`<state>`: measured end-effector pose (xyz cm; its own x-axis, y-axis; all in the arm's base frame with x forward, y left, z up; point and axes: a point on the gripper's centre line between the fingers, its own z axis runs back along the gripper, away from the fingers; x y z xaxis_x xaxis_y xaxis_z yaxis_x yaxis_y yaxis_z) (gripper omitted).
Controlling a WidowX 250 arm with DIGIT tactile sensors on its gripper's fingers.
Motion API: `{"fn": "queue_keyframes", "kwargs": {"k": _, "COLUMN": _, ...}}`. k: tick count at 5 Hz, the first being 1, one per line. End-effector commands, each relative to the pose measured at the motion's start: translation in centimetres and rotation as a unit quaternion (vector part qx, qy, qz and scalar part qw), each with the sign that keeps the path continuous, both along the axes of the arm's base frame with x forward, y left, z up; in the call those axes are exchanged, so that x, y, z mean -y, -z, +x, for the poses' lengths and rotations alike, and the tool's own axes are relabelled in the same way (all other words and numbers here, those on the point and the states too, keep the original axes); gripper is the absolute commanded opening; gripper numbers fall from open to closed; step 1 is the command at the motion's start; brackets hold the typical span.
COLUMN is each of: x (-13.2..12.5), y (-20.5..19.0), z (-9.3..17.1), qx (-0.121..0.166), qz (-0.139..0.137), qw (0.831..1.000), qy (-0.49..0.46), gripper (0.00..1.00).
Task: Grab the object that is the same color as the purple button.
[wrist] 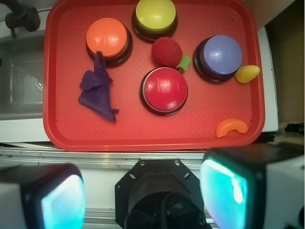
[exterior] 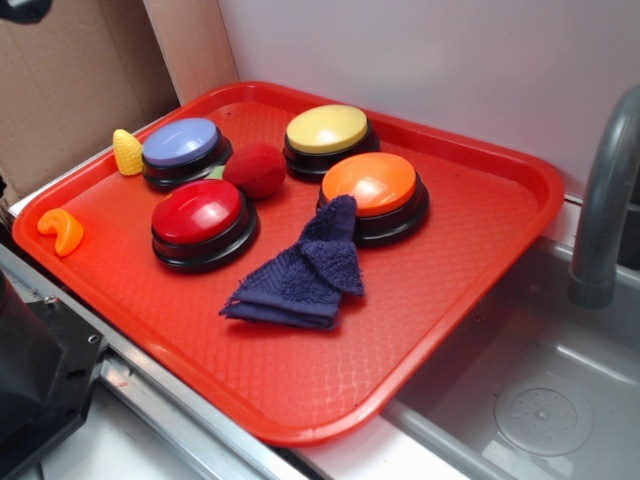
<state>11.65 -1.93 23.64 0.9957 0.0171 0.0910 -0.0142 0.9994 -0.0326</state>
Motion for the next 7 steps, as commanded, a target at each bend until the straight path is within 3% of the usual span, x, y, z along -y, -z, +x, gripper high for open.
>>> {"fn": "queue_keyframes", "kwargs": {"k": 1, "x": 0.0, "y": 0.0, "z": 0.0, "qx": 0.000, "qz": 0.000, "qw": 1.000, "qy": 0.000, "gripper": 1.00}}
{"fn": "queue_keyframes", "kwargs": {"k": 3, "x": 2.1, "y": 2.5, "z": 1.4, "qx": 0.011, "qz": -0.003, "qw": 1.000, "qy": -0.014, "gripper": 1.00}}
{"fn": "queue_keyframes", "kwargs": {"k": 4, "x": 3.4, "y": 5.0, "z": 2.6, "qx": 0.016, "qz": -0.027, "qw": 0.999, "qy": -0.036, "gripper": 1.00}}
{"fn": "queue_keyframes", "kwargs": {"k": 7, "x": 5.9, "y": 12.7, "z": 6.3, "qx": -0.001, "qz": 0.015, "qw": 0.992, "qy": -0.129, "gripper": 1.00}}
